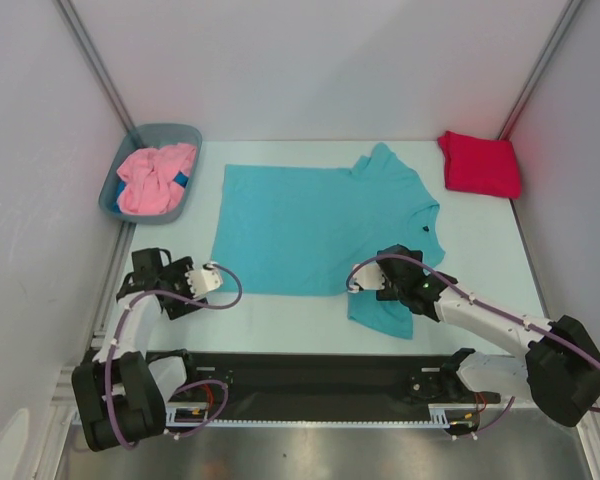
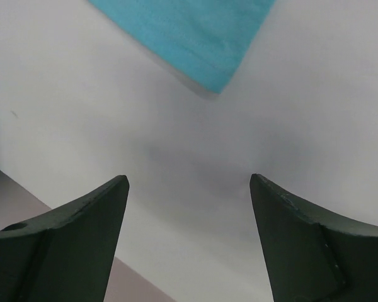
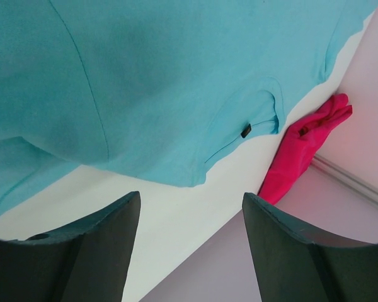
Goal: Fold and stack the t-shirts
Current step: Fold the tshirt
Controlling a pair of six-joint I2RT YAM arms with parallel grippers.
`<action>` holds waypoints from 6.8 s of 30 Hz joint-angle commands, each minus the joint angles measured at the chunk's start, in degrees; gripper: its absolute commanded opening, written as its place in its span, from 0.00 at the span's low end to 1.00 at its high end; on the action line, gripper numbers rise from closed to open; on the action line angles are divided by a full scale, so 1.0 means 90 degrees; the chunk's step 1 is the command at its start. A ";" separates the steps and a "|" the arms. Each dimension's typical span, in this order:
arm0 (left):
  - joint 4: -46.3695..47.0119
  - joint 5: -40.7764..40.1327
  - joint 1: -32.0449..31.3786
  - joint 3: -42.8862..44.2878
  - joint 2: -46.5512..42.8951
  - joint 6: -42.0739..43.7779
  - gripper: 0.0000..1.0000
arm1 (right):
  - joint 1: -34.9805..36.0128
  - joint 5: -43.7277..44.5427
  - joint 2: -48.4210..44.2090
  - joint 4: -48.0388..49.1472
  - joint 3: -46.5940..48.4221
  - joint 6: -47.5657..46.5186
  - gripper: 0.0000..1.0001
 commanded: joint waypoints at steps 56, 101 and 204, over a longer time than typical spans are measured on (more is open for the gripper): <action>-0.0202 0.0573 -0.1575 0.0532 0.1533 0.2723 0.08 | -0.0364 0.0194 -0.0043 0.0639 0.0011 -0.0429 0.73; 0.0501 -0.0531 -0.1574 0.2651 0.1728 -0.3575 0.00 | -0.0706 -0.3781 0.0837 -0.3199 0.1516 0.2220 0.75; 0.1214 -0.0873 -0.2131 0.3520 0.2958 -0.3097 0.00 | -0.2776 -0.1007 0.0836 0.0727 0.1496 -0.1317 0.00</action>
